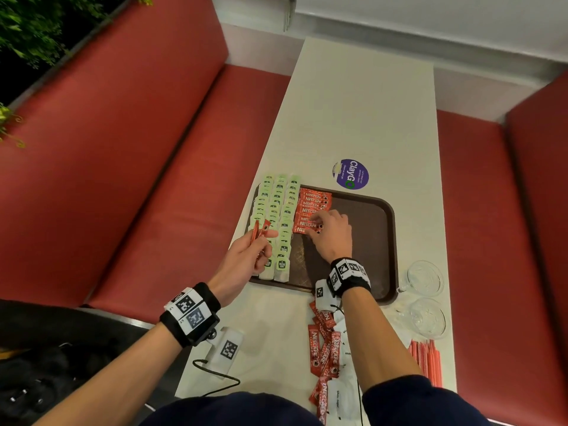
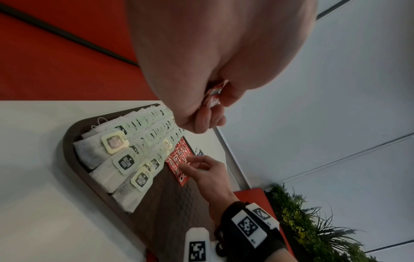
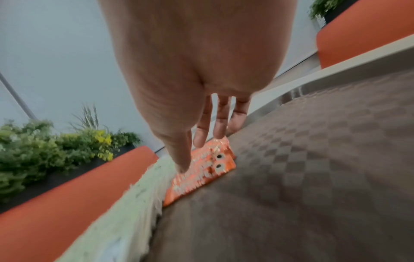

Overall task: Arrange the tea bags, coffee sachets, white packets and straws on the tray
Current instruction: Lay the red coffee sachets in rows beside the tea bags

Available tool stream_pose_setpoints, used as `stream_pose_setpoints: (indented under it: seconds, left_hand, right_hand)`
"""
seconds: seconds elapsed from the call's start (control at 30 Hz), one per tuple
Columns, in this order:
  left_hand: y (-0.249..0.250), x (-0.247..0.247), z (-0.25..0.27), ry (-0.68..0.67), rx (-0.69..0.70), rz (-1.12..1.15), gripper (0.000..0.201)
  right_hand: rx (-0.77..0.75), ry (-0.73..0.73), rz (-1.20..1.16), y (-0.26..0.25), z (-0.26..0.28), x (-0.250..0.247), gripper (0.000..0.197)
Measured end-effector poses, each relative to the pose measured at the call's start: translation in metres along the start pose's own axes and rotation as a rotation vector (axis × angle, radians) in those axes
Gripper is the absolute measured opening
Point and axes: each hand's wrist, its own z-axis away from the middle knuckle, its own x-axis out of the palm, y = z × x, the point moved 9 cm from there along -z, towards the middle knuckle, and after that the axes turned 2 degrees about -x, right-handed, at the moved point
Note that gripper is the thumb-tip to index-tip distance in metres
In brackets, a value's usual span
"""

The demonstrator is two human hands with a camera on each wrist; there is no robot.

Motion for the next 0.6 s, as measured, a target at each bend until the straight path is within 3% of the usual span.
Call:
stream_pose_setpoints:
  seconds: [0.1,0.17,0.27,0.37,0.6]
  left_hand:
    - [0.011,0.01,0.008,-0.089,0.046,-0.038,0.033]
    - [0.017,0.017,0.013,-0.158,0.076,-0.053,0.035]
    - [0.024,0.022,0.021,-0.202,0.109,-0.048,0.033]
    - [0.031,0.028,0.03,-0.223,0.155,-0.078,0.03]
    - [0.037,0.031,0.049,-0.3,0.232,-0.253,0.028]
  right_hand:
    - [0.013,0.121,-0.156,-0.013,0.013,-0.031,0.02]
    - [-0.007,0.167,-0.381,-0.034,0.033,-0.058,0.013]
    - [-0.043,-0.013,-0.682,-0.077,0.074,-0.079,0.02]
    - [-0.075,-0.155,-0.796,-0.103,0.107,-0.081,0.024]
    - [0.041,0.03,-1.066,-0.089,0.134,-0.099,0.014]
